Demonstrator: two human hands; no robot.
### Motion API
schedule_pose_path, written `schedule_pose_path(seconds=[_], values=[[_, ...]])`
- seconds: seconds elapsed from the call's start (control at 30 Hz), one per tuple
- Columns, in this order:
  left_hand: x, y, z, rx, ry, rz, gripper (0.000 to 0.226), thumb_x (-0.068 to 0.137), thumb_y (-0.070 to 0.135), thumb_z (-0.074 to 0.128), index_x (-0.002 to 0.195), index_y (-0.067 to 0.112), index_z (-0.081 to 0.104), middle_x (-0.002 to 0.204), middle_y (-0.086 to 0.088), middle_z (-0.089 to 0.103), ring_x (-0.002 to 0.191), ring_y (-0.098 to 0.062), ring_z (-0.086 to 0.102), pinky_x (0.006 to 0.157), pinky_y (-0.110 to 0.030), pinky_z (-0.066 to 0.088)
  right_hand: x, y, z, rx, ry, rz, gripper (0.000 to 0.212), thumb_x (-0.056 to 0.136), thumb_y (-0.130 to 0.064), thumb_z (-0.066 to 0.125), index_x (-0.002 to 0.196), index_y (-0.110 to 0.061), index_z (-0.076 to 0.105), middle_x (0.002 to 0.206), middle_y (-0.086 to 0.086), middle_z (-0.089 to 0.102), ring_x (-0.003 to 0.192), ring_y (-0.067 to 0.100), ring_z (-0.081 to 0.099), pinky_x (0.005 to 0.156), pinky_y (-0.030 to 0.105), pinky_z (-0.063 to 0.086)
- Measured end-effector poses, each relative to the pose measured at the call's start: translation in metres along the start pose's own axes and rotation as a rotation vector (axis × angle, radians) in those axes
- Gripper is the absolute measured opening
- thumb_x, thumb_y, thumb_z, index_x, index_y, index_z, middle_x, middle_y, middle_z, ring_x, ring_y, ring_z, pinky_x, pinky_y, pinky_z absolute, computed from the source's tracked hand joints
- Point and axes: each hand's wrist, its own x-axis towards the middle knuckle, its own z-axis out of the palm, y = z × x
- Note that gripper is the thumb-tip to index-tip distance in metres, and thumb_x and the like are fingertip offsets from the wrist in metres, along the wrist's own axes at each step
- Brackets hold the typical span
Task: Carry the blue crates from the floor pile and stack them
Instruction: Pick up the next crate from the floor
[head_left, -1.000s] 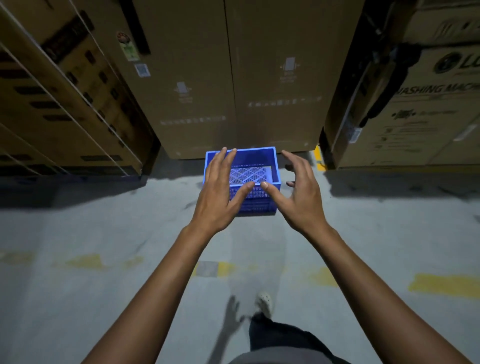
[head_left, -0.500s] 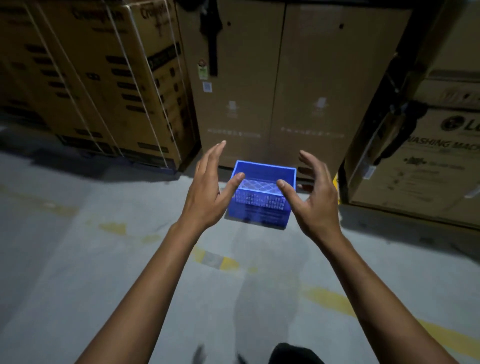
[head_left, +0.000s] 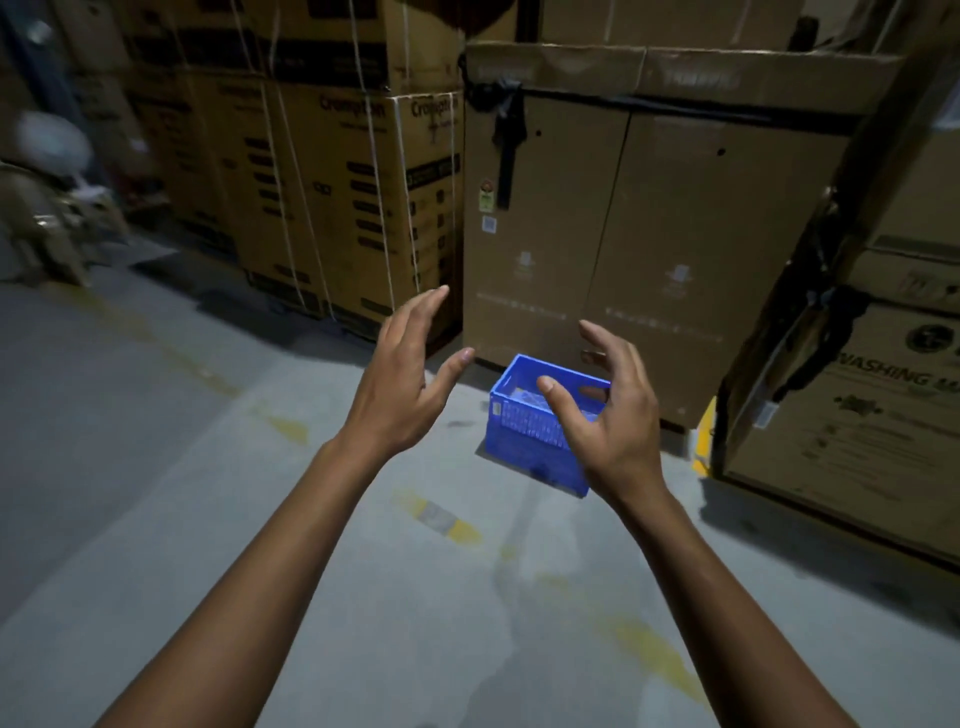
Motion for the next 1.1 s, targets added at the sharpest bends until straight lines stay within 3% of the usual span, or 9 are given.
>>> schedule_pose_path(seconds=[0.13, 0.3, 0.53, 0.7, 1.1], values=[[-0.067, 0.028, -0.039, 0.088, 0.024, -0.082, 0.058, 0.097, 0.046, 0.048, 0.148, 0.026, 0.031, 0.151, 0.002, 0.035, 0.137, -0.014, 0.033, 0.102, -0.024, 0.030, -0.049, -0.022, -0.013, 0.068, -0.070, 0.015, 0.058, 0.083, -0.040, 0.068, 0.134, -0.020, 0.050, 0.126, -0.003, 0.054, 0.112, 0.010, 0.055, 0.085, 0.017, 0.048], [-0.147, 0.041, -0.104, 0.183, 0.033, -0.189, 0.054, 0.097, 0.046, 0.043, 0.146, 0.024, 0.035, 0.147, 0.001, 0.041, 0.136, -0.017, 0.036, 0.107, -0.032, 0.033, -0.107, -0.062, -0.005, 0.175, -0.228, 0.069, 0.057, 0.083, -0.035, 0.073, 0.135, -0.025, 0.050, 0.130, -0.007, 0.052, 0.111, 0.001, 0.053, 0.080, 0.025, 0.055], [-0.249, 0.055, -0.197, 0.292, 0.115, -0.316, 0.051, 0.098, 0.044, 0.045, 0.143, 0.021, 0.040, 0.143, 0.001, 0.044, 0.133, -0.016, 0.039, 0.105, -0.027, 0.032, -0.169, -0.145, 0.029, 0.300, -0.389, 0.017, 0.058, 0.085, -0.038, 0.070, 0.137, -0.032, 0.044, 0.133, -0.013, 0.047, 0.113, 0.003, 0.053, 0.083, 0.029, 0.056], [-0.348, 0.059, -0.284, 0.318, 0.198, -0.399, 0.051, 0.097, 0.044, 0.046, 0.140, 0.017, 0.043, 0.138, -0.001, 0.048, 0.129, -0.019, 0.045, 0.103, -0.045, 0.042, -0.243, -0.228, 0.062, 0.373, -0.492, -0.059, 0.056, 0.085, -0.037, 0.070, 0.135, -0.030, 0.046, 0.130, -0.012, 0.048, 0.110, 0.004, 0.054, 0.082, 0.031, 0.056], [-0.594, 0.091, -0.500, 0.403, 0.387, -0.587, 0.045, 0.095, 0.035, 0.052, 0.134, 0.012, 0.052, 0.127, -0.005, 0.056, 0.117, -0.020, 0.054, 0.094, -0.045, 0.049, -0.450, -0.453, 0.115, 0.558, -0.732, -0.178, 0.054, 0.085, -0.028, 0.073, 0.133, -0.023, 0.050, 0.128, -0.006, 0.054, 0.106, 0.007, 0.057, 0.078, 0.032, 0.055]])
